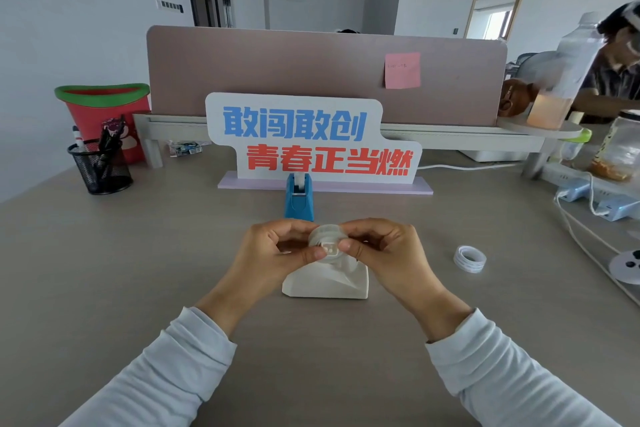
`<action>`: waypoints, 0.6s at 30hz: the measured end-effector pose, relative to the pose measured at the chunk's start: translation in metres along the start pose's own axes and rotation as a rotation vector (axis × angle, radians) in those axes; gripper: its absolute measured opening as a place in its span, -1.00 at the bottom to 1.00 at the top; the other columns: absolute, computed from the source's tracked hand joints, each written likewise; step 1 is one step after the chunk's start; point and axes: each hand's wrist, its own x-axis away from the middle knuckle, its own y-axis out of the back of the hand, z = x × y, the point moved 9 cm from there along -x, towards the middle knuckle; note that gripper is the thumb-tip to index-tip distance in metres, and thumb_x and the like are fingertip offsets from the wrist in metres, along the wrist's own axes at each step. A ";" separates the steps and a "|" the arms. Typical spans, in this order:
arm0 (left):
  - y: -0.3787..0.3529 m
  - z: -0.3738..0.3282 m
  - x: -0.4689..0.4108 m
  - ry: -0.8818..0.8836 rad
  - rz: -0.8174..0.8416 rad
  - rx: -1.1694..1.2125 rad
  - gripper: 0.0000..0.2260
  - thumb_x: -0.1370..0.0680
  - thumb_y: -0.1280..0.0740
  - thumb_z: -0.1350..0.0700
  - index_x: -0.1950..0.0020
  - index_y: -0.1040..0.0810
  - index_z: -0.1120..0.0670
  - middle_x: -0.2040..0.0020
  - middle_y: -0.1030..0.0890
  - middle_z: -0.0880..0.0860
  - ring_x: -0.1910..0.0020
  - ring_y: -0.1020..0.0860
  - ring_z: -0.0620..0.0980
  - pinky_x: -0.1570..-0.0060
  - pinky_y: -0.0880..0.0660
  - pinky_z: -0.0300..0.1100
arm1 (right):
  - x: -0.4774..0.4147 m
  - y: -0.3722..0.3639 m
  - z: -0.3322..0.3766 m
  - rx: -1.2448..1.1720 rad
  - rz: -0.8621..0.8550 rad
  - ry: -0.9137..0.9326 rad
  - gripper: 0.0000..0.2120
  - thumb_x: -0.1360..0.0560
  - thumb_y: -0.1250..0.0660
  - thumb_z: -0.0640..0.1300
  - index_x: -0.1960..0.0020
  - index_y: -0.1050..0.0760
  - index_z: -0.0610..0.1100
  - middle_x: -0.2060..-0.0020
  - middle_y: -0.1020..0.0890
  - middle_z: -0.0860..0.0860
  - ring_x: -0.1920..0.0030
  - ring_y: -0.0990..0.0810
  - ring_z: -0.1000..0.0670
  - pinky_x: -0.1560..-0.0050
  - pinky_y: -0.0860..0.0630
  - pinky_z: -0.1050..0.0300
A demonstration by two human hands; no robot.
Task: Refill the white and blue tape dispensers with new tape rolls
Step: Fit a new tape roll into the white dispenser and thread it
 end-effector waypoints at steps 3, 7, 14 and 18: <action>0.000 0.002 0.001 0.006 -0.002 0.017 -0.70 -0.25 -0.45 0.09 0.04 -0.62 0.09 0.07 -0.69 -0.02 0.08 -0.65 -0.04 0.07 -0.57 -0.25 | 0.000 0.000 0.002 -0.012 0.009 0.013 -0.80 -0.32 -0.43 -0.29 0.19 -0.64 0.01 0.27 -0.71 0.17 0.18 -0.67 0.07 0.12 -0.59 0.27; 0.001 0.001 0.001 -0.002 -0.056 0.103 -0.77 -0.27 -0.44 0.15 0.09 -0.63 0.06 0.19 -0.71 -0.11 0.13 -0.65 -0.07 0.16 -0.55 -0.34 | -0.001 -0.002 0.003 -0.017 0.038 0.024 -0.81 -0.28 -0.44 -0.16 0.11 -0.63 -0.04 0.23 -0.71 0.16 0.14 -0.68 0.04 0.10 -0.59 0.24; 0.004 0.001 0.000 0.007 -0.064 0.134 -0.78 -0.27 -0.43 0.13 0.11 -0.61 -0.05 0.20 -0.70 -0.18 0.12 -0.64 -0.12 0.17 -0.54 -0.37 | 0.001 -0.001 0.001 0.020 0.018 0.032 -0.82 -0.25 -0.46 -0.14 0.15 -0.65 0.00 0.23 -0.72 0.14 0.15 -0.68 0.02 0.05 -0.60 0.19; 0.002 -0.001 0.000 -0.012 -0.037 0.138 -0.76 -0.27 -0.41 0.11 0.08 -0.61 -0.05 0.17 -0.70 -0.18 0.09 -0.64 -0.10 0.15 -0.55 -0.34 | 0.001 -0.001 0.003 0.037 0.005 0.038 -0.80 -0.24 -0.45 -0.09 0.13 -0.65 -0.03 0.23 -0.72 0.11 0.15 -0.69 0.02 0.05 -0.61 0.18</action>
